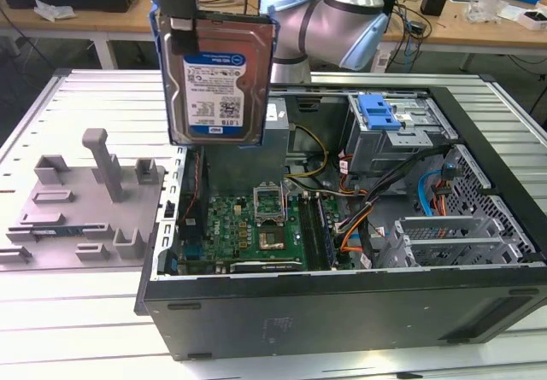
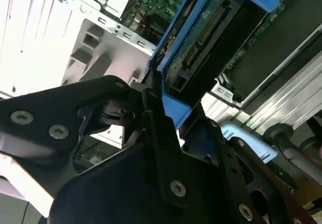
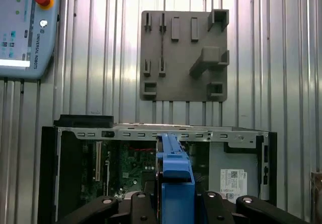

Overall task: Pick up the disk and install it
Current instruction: 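Pick up the disk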

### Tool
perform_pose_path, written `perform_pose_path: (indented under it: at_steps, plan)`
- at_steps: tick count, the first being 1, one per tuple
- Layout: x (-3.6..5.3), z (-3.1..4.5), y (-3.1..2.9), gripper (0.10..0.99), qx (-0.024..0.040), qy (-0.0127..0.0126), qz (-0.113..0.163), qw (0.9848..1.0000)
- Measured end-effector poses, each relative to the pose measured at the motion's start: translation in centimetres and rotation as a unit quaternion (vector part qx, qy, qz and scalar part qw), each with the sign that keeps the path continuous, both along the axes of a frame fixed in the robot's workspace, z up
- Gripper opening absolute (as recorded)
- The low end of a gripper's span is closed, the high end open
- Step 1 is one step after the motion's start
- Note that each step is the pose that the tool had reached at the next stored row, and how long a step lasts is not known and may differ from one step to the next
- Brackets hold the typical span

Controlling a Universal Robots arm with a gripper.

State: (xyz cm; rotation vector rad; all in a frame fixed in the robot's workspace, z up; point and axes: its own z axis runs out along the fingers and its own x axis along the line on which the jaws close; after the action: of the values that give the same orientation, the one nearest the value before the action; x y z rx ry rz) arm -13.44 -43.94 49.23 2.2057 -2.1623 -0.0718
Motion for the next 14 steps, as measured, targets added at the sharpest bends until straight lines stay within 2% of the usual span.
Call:
perform_pose_path:
  at_steps: [2, 5, 7, 9, 14]
  plan:
    - [0.74, 0.00, -0.47, 0.369, 0.0000, 0.0005, 0.000, 1.0000]
    - [2.95, 0.00, -1.70, 0.369, 0.0000, 0.0037, 0.000, 1.0000]
    - [3.81, 0.01, -2.18, 0.369, -0.0001, 0.0045, 0.000, 1.0000]
    - [5.09, 0.00, -2.98, 0.369, 0.0000, 0.0053, 0.000, 1.0000]
    - [6.51, 0.00, -3.92, 0.369, 0.0000, 0.0060, 0.000, 1.0000]
